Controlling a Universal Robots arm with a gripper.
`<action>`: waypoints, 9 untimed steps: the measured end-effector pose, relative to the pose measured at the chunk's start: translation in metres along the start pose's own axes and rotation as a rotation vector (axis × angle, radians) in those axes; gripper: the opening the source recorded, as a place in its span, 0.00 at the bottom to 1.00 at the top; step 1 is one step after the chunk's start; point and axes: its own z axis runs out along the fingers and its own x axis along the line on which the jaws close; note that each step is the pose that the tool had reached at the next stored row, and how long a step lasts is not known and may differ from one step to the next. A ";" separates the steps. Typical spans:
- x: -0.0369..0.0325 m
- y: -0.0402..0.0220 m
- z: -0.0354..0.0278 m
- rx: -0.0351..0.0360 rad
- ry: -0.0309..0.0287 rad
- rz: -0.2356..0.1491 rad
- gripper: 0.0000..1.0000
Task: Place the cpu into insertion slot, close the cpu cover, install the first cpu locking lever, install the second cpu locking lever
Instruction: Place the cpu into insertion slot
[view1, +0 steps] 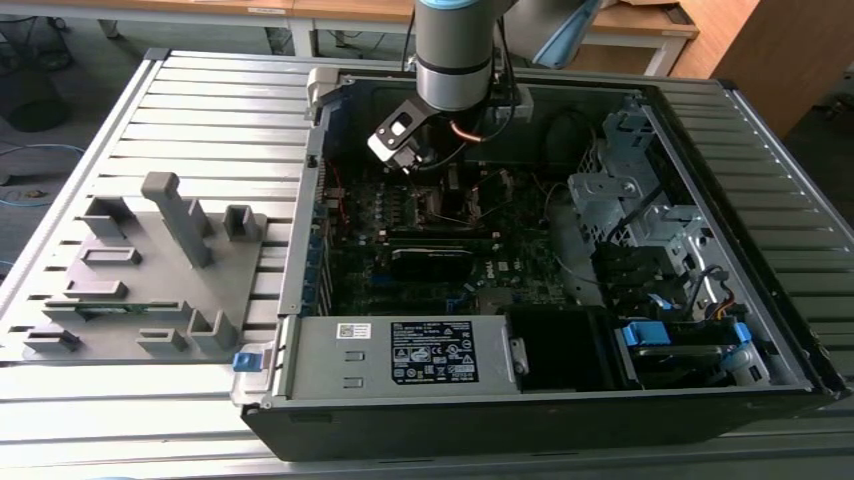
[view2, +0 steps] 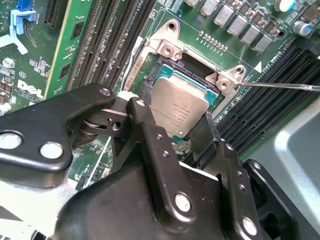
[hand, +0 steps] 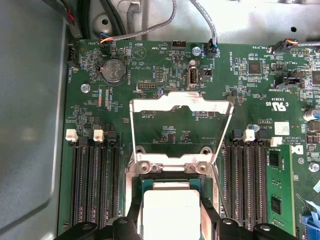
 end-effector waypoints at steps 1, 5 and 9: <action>-0.0001 0.0000 0.0001 0.0000 -0.0006 0.000 0.54; -0.0002 0.0000 0.0006 0.0000 -0.0033 0.000 0.54; -0.0002 -0.0002 0.0017 0.0001 -0.0039 0.000 0.54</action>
